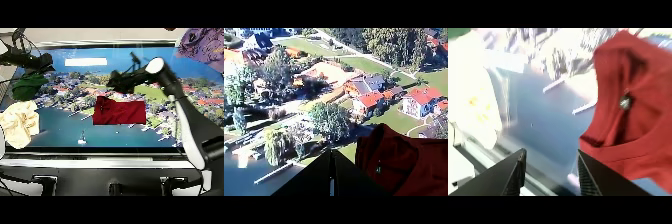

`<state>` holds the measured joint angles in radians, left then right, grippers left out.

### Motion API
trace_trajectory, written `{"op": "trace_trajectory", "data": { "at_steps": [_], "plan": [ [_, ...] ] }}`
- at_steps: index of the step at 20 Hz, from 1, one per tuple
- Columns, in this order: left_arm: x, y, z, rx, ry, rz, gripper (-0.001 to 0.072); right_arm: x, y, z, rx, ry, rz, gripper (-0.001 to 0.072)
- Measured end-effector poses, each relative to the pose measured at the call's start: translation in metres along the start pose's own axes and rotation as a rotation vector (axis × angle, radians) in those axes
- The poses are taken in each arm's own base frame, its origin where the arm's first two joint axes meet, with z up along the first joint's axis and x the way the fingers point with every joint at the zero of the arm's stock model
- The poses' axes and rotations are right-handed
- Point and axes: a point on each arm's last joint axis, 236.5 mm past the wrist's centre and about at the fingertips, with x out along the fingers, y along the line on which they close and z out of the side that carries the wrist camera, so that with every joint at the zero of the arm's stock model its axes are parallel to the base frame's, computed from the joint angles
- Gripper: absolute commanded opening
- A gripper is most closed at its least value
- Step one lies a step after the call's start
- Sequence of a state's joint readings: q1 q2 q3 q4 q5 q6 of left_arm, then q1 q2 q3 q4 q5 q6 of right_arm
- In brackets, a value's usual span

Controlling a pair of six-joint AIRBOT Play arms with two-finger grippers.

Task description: Fold the clothes and pants, and hang the long-sleeved shirts on hangers.

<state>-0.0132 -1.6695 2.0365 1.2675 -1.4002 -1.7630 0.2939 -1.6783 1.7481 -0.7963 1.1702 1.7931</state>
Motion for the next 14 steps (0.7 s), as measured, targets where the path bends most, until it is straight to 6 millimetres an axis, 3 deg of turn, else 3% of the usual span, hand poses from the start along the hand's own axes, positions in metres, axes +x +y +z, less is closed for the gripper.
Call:
{"op": "trace_trajectory", "data": {
  "at_steps": [3,7,10,12,14],
  "plan": [
    [0.0,0.0,0.0,0.0,0.0,0.0,0.0013,-0.059,-0.04,0.03,-0.013,-0.071,-0.063,0.0439],
    [0.0,0.0,0.0,0.0,0.0,0.0,0.0014,-0.119,-0.135,0.046,0.055,-0.1,-0.177,0.0454],
    [0.0,0.0,0.0,0.0,0.0,-0.001,0.0014,-0.122,-0.197,0.025,0.165,-0.057,-0.15,0.0456],
    [0.0,0.0,0.0,0.0,0.0,-0.001,0.0014,-0.108,-0.23,0.002,0.227,-0.004,-0.12,0.0456],
    [0.0,0.0,0.0,0.0,-0.001,-0.001,0.0014,-0.089,-0.248,-0.021,0.271,0.049,-0.068,0.0456]
  ]
}}
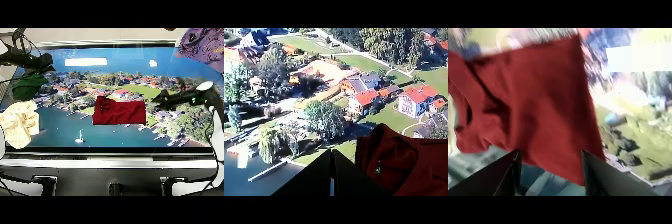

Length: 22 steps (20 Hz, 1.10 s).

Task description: Fold the clothes and pants, and hang the long-sleeved shirts on hangers.

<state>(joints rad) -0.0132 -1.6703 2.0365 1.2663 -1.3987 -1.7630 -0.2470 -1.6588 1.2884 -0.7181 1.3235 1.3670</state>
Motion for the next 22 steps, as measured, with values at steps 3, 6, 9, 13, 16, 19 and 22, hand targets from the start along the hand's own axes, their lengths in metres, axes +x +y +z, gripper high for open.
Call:
{"op": "trace_trajectory", "data": {
  "at_steps": [3,6,9,13,16,19,22],
  "plan": [
    [0.0,0.0,0.001,0.0,-0.003,-0.001,0.0014,0.025,-0.021,-0.011,0.045,0.038,0.059,0.0454],
    [0.0,0.0,0.001,0.0,-0.003,-0.001,0.0014,0.041,-0.03,-0.013,0.062,0.047,0.107,0.0454],
    [0.0,0.0,0.001,0.0,-0.003,-0.001,0.0014,0.049,-0.034,-0.01,0.057,0.036,0.12,0.0453],
    [0.005,0.002,-0.002,-0.005,0.007,0.001,0.0014,0.065,-0.029,-0.01,0.016,0.029,0.11,0.0253],
    [0.007,0.003,-0.003,-0.007,0.01,0.002,0.0014,0.074,-0.025,-0.008,-0.007,0.015,0.096,0.0092],
    [0.007,0.003,-0.003,-0.007,0.01,0.002,0.0015,0.076,-0.025,-0.006,-0.016,0.003,0.087,0.0026],
    [0.007,0.003,-0.002,-0.007,0.008,0.002,0.0014,0.078,-0.026,-0.004,-0.02,-0.008,0.081,0.0026]
  ]
}}
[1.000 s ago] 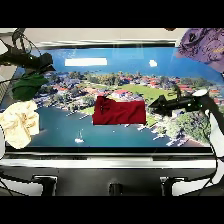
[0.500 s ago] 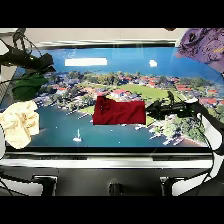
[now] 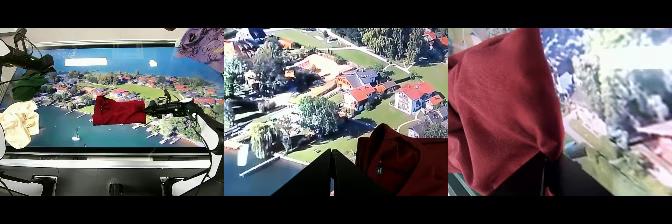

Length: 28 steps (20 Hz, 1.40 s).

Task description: Fold the clothes and pants, and hang the long-sleeved shirts on hangers.

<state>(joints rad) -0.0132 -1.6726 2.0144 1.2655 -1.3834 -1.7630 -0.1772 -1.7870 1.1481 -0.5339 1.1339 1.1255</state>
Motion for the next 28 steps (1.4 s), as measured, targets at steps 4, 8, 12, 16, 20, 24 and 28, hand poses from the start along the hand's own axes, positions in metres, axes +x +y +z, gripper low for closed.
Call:
{"op": "trace_trajectory", "data": {
  "at_steps": [4,8,12,16,20,24,28],
  "plan": [
    [0.0,0.0,0.001,0.0,-0.003,-0.001,0.0014,-0.001,0.002,0.005,-0.003,-0.016,0.003,0.0023],
    [0.0,0.0,0.001,0.0,-0.004,-0.001,0.0014,-0.018,0.025,0.036,-0.036,-0.077,-0.008,0.0024],
    [0.0,0.0,0.001,0.0,-0.005,-0.001,0.0014,-0.064,0.051,0.088,-0.069,-0.195,-0.095,0.0024],
    [0.0,0.0,0.001,0.0,-0.004,-0.001,0.0015,-0.136,0.073,0.14,-0.031,-0.379,-0.117,0.0024],
    [0.0,0.0,0.001,0.0,-0.004,-0.001,0.0014,-0.218,0.082,0.174,0.033,-0.553,-0.101,0.0024],
    [0.0,0.0,0.001,0.0,-0.004,-0.001,0.0014,-0.298,0.075,0.192,0.132,-0.718,-0.073,0.0024],
    [0.0,0.0,0.001,0.0,-0.003,-0.001,0.0014,-0.364,0.049,0.195,0.276,-0.853,-0.041,0.0023]
  ]
}}
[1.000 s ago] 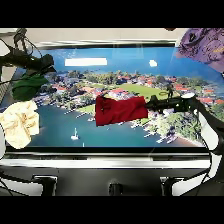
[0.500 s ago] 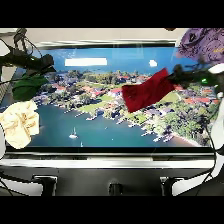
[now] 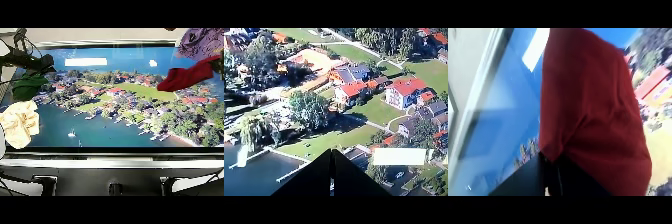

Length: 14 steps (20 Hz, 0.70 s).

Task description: Fold the clothes and pants, and hang the long-sleeved shirts on hangers.

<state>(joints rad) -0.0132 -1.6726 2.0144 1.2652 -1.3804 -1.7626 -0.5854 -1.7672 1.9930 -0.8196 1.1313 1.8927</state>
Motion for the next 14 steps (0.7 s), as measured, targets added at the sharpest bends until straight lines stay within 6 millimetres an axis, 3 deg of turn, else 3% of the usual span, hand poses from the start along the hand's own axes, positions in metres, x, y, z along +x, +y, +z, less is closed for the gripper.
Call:
{"op": "trace_trajectory", "data": {
  "at_steps": [4,7,11,14],
  "plan": [
    [0.0,0.0,-0.002,0.0,0.009,0.001,0.0015,-0.04,-0.036,0.045,0.144,-0.112,-0.055,0.0023],
    [-0.001,0.0,-0.005,0.0,0.021,0.003,0.0014,-0.071,-0.08,0.06,0.185,-0.165,-0.195,0.0023],
    [-0.002,0.001,-0.008,0.001,0.033,0.006,0.0014,-0.108,-0.146,0.052,0.252,-0.171,-0.387,0.0023],
    [-0.002,0.001,-0.009,-0.001,0.038,0.006,0.0014,-0.129,-0.191,0.028,0.33,-0.159,-0.476,0.0023]
  ]
}}
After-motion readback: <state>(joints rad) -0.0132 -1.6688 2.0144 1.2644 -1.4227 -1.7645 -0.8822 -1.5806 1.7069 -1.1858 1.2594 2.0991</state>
